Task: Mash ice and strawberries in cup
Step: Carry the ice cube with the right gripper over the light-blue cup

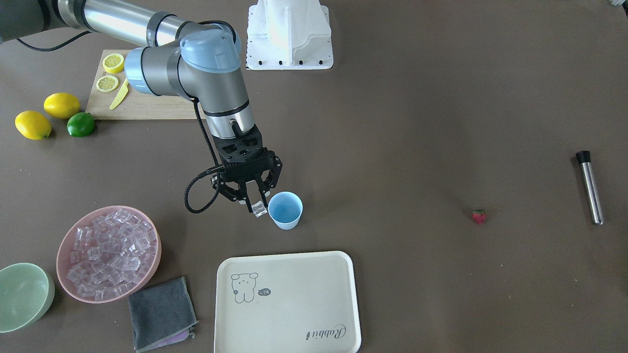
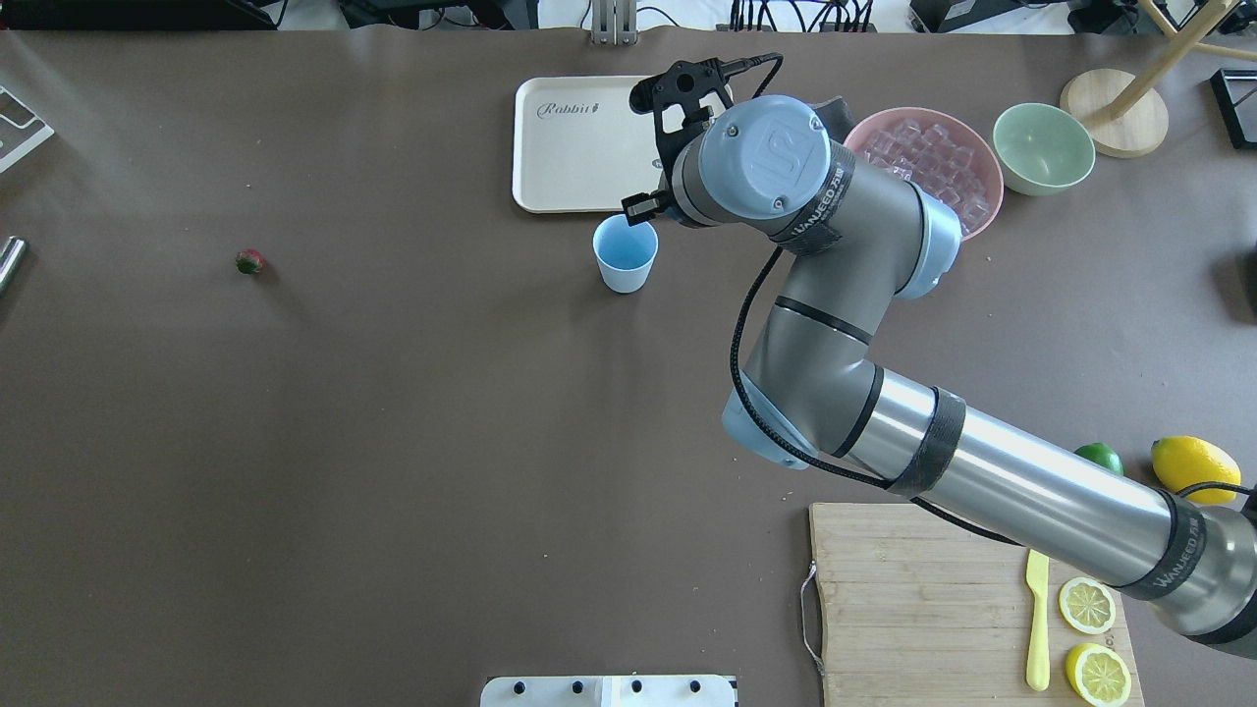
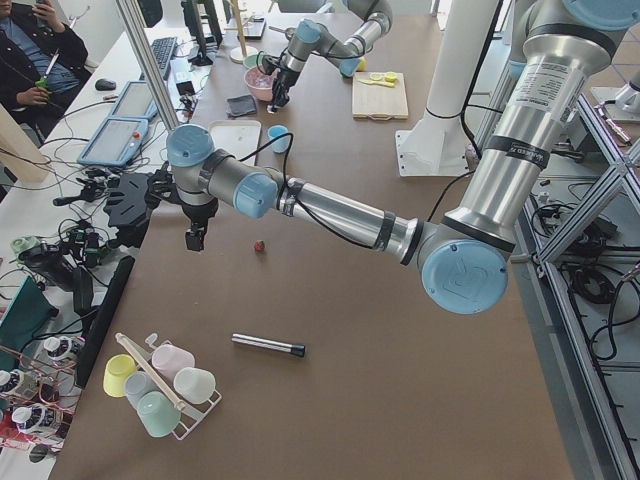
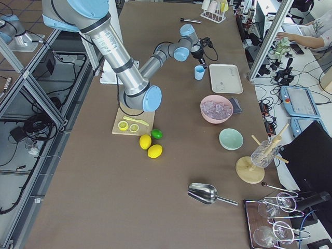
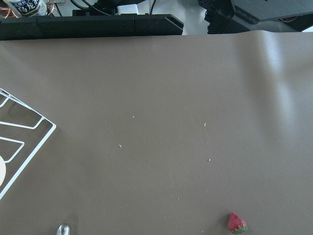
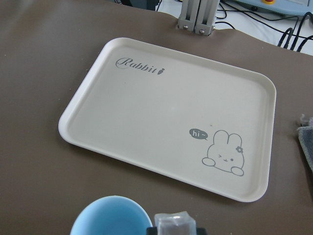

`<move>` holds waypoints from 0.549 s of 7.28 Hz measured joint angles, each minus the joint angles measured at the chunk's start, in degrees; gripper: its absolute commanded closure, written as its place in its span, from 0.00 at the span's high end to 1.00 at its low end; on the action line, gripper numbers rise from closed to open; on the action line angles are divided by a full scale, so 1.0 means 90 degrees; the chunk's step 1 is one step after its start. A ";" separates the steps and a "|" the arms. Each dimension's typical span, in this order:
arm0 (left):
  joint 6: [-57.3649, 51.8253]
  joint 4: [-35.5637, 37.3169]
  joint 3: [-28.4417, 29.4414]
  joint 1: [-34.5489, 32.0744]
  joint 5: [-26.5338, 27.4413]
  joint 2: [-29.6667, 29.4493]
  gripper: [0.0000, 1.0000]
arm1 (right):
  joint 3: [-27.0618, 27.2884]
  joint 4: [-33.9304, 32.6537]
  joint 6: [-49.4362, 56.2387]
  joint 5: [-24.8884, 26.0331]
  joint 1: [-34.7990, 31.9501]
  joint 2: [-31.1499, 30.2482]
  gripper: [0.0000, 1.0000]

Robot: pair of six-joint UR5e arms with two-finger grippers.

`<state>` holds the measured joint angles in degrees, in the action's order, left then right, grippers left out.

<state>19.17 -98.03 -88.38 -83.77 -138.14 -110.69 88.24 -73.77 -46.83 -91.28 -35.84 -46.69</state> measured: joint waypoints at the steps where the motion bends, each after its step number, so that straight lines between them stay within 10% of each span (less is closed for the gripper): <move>1: 0.0005 0.0002 -0.0022 0.0000 -0.0002 0.0015 0.98 | -0.0065 -0.0007 -0.0026 0.0073 0.0090 0.0080 0.00; 4: 0.0009 -0.0007 -0.0025 0.0009 -0.0011 0.0094 0.98 | -0.0473 0.0033 -0.0026 0.0286 0.0159 0.0361 0.00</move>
<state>19.25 -98.09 -88.61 -83.69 -138.24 -109.84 83.98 -73.47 -47.07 -88.70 -34.41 -43.44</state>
